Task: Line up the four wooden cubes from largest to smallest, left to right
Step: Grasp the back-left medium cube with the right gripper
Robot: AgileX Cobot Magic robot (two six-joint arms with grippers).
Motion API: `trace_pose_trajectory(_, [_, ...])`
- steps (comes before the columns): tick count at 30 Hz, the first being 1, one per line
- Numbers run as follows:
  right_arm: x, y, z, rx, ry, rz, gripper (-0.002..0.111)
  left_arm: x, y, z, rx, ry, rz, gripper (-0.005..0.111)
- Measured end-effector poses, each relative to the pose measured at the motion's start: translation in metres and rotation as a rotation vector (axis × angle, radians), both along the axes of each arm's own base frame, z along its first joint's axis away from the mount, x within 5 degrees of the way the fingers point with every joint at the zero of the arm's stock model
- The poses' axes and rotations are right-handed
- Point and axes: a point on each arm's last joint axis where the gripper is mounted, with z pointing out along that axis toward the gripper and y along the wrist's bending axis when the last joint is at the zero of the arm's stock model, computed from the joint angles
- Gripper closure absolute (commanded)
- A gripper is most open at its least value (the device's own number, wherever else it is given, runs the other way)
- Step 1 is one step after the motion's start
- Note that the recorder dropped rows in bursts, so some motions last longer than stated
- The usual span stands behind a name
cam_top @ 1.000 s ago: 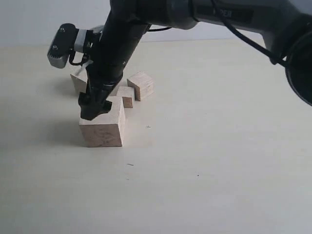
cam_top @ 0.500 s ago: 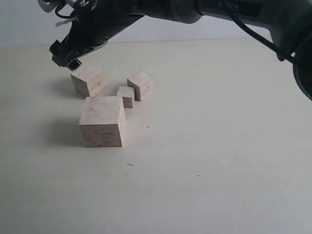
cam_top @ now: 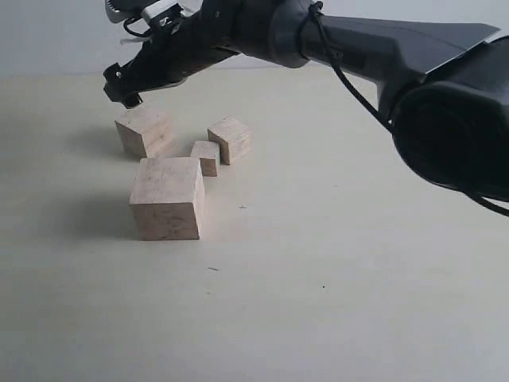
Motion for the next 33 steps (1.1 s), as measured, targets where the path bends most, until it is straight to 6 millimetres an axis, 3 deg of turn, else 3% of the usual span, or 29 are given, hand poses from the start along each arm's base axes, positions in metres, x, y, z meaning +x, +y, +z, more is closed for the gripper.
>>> trace_pose_trajectory(8, [0.003,0.006,-0.030,-0.021,0.024,0.030,0.004,0.000,0.000,0.000,0.000,0.000,0.000,0.107])
trace_pose_trajectory(25, [0.003,0.007,-0.069,-0.069,0.065,0.045,0.007,0.000,0.000,0.000,0.000,0.000,0.000,0.107])
trace_pose_trajectory(28, [0.004,0.007,-0.071,-0.075,0.060,0.045,0.030,0.000,0.000,0.000,0.000,0.000,0.000,0.107])
trace_pose_trajectory(31, [0.004,0.007,-0.071,-0.076,0.055,0.045,0.075,0.000,0.000,0.000,0.000,0.000,0.000,0.107])
trace_pose_trajectory(32, [0.004,0.007,-0.071,-0.076,0.055,0.045,0.096,0.000,0.000,0.000,0.000,0.000,0.000,0.107])
trace_pose_trajectory(33, [0.003,0.007,-0.070,-0.077,0.059,0.047,0.108,0.000,0.000,0.000,0.000,0.000,0.000,0.107])
